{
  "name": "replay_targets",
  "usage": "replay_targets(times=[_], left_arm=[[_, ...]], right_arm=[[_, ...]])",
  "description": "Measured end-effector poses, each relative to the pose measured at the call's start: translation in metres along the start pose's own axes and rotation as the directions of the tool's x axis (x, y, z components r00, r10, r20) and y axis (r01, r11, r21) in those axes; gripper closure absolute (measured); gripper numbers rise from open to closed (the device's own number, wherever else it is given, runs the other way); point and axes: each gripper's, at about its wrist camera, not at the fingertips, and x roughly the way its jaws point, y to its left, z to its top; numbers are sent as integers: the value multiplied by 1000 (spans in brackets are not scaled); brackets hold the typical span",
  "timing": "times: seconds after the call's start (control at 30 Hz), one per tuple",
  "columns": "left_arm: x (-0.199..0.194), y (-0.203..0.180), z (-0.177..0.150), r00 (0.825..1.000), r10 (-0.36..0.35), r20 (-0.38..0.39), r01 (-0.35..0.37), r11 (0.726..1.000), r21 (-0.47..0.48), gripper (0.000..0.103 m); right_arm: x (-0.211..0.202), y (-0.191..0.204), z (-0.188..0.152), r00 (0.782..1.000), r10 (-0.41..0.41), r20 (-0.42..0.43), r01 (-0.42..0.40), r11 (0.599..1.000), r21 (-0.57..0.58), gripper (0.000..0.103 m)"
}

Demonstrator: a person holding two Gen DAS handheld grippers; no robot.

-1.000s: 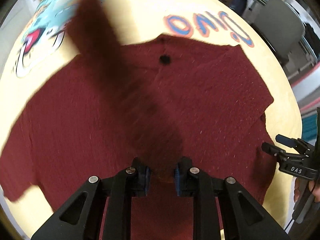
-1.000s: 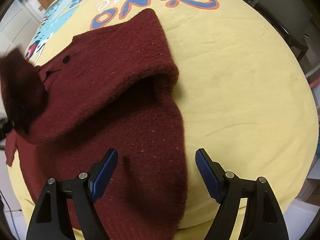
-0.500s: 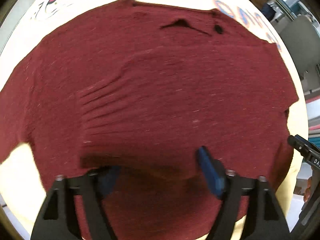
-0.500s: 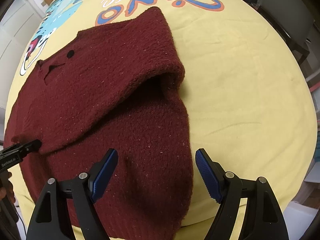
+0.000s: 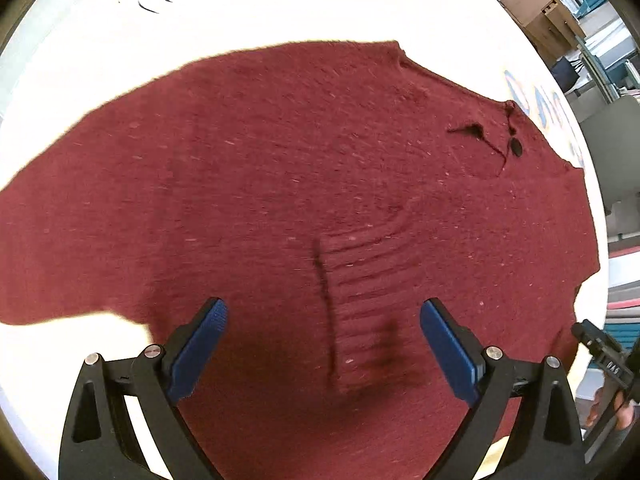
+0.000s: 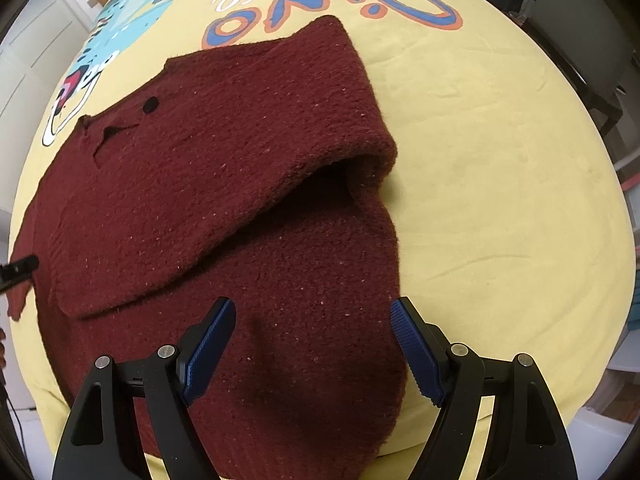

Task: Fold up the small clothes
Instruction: 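Fold the held sleeve across the body and release with the left gripper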

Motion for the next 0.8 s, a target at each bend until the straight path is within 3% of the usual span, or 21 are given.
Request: replay_targets(times=[0.13, 0.23, 0.3, 0.37, 0.53, 0.67, 0.8], left_arm=[[27, -15, 7, 999, -31, -38, 31, 1000, 1, 9], [38, -32, -3, 999, 20, -31, -18, 999, 37, 9], [44, -39, -2, 999, 35, -25, -33, 997, 75, 18], [44, -45, -1, 1000, 18, -17, -16, 996, 86, 42], [54, -71, 8, 1000, 3, -25, 0, 990, 138, 84], [51, -85, 14, 1000, -23, -6, 24, 988, 155, 93], [20, -74, 20, 999, -45, 24, 41, 985, 167, 94]], right_arm=[[1, 0, -1, 1000, -5, -5, 5, 1000, -6, 22], [1, -2, 0, 1000, -13, -7, 13, 1000, -4, 22], [1, -3, 1, 1000, -18, -8, 18, 1000, -4, 22], [3, -4, 2, 1000, -22, -10, 22, 1000, 0, 22], [8, -11, 3, 1000, -15, -17, 16, 1000, 25, 22], [9, -14, -1, 1000, -10, -19, 11, 1000, 27, 22], [7, -13, 1, 1000, -18, -18, 18, 1000, 17, 22]])
